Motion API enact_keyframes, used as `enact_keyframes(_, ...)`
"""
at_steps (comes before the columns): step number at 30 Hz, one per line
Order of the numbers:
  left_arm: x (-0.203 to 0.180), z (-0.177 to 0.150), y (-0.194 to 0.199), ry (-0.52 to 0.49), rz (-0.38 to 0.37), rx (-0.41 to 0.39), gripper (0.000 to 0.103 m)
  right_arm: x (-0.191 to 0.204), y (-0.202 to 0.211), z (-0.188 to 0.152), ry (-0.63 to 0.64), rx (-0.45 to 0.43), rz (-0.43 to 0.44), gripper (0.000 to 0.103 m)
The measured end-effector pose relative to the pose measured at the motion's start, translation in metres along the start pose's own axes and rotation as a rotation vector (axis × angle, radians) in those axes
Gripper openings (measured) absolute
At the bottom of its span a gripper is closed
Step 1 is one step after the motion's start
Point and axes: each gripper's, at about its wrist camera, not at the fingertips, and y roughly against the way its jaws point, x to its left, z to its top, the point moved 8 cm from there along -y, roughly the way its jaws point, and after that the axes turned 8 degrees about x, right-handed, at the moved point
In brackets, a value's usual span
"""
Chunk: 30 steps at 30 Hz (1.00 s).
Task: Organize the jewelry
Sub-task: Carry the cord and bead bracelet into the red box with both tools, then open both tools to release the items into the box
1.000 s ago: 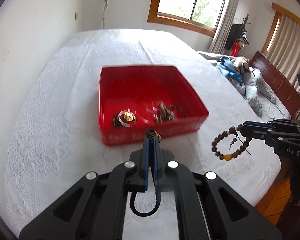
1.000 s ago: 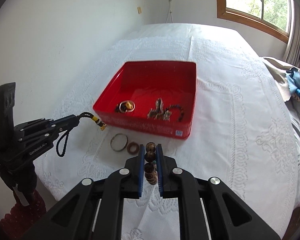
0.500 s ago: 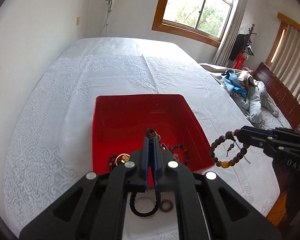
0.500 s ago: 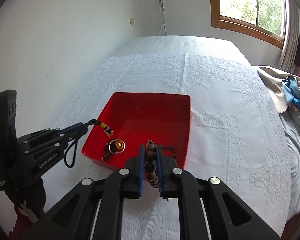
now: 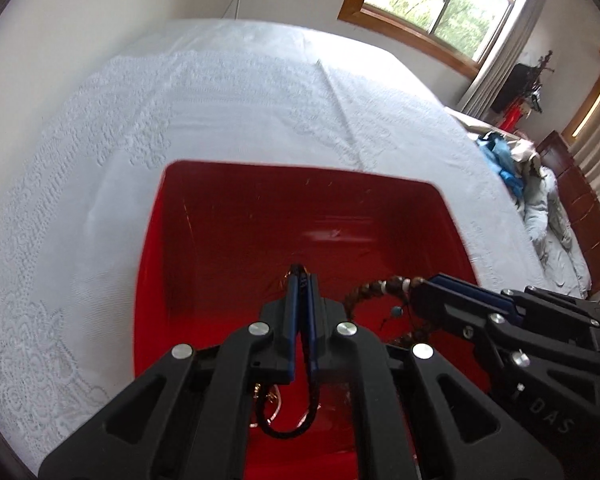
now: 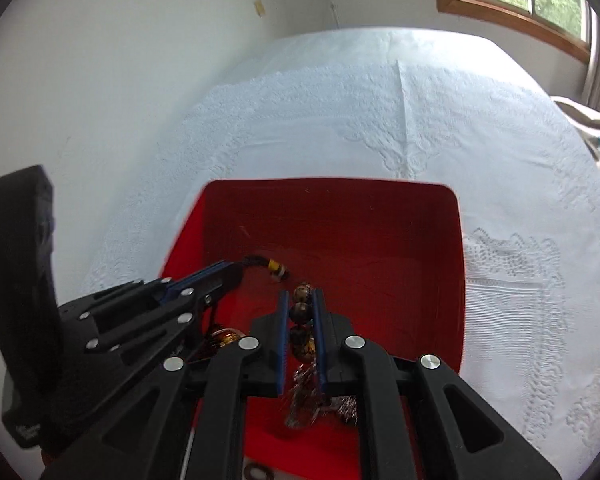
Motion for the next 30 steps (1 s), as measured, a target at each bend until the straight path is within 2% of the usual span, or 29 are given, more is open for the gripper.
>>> enact_keyframes(2,0.003,-0.002,-0.011,0.006,0.02,0.026,0.006,-0.015,-0.018,0.003,-0.009,0.034,-0.039,0.012)
enact_keyframes(4,0.005,-0.005,-0.015,0.006,0.016,0.043,0.009,-0.026,-0.021,0.002,-0.017,0.027,-0.093,0.015)
enact_keyframes(8,0.011,-0.014,0.001,0.009,0.006,0.007,0.033,-0.035,0.0,-0.009,-0.007,-0.058,-0.115,0.015)
enact_keyframes(9,0.013,-0.016,0.005,0.012,0.006,-0.001,0.035,-0.035,0.01,-0.015,0.001,-0.089,-0.118,0.015)
enact_keyframes(11,0.017,-0.026,0.02,0.016,0.014,-0.026,0.037,-0.034,0.028,-0.029,0.014,-0.145,-0.12,0.025)
enact_keyframes(13,0.02,-0.04,0.035,0.013,0.011,-0.045,0.044,-0.031,0.041,-0.043,0.02,-0.183,-0.11,0.046)
enact_keyframes(14,0.023,-0.046,0.042,0.017,0.014,-0.058,0.051,-0.029,0.049,-0.054,0.021,-0.202,-0.11,0.049)
enact_keyframes(15,0.025,-0.052,0.047,0.022,0.02,-0.07,0.062,-0.028,0.054,-0.063,0.022,-0.214,-0.112,0.053)
enact_keyframes(17,0.03,-0.071,0.061,0.019,0.044,-0.105,0.079,-0.023,0.062,-0.079,0.024,-0.229,-0.103,0.064)
enact_keyframes(18,0.031,-0.076,0.065,0.014,0.051,-0.112,0.081,-0.018,0.065,-0.082,0.023,-0.233,-0.096,0.073)
enact_keyframes(19,0.033,-0.085,0.07,0.009,0.065,-0.117,0.083,-0.016,0.067,-0.092,0.021,-0.234,-0.09,0.077)
enact_keyframes(20,0.036,-0.098,0.076,0.005,0.079,-0.126,0.089,-0.014,0.067,-0.101,0.025,-0.231,-0.087,0.078)
enact_keyframes(22,0.04,-0.115,0.085,0.008,0.095,-0.136,0.091,-0.007,0.065,-0.111,0.035,-0.214,-0.087,0.087)
enact_keyframes(27,0.055,-0.149,0.098,0.042,0.134,-0.144,0.093,0.004,0.06,-0.15,0.043,-0.166,-0.08,0.1)
enact_keyframes(30,0.062,-0.167,0.104,0.049,0.142,-0.148,0.094,0.011,0.055,-0.167,0.043,-0.128,-0.11,0.099)
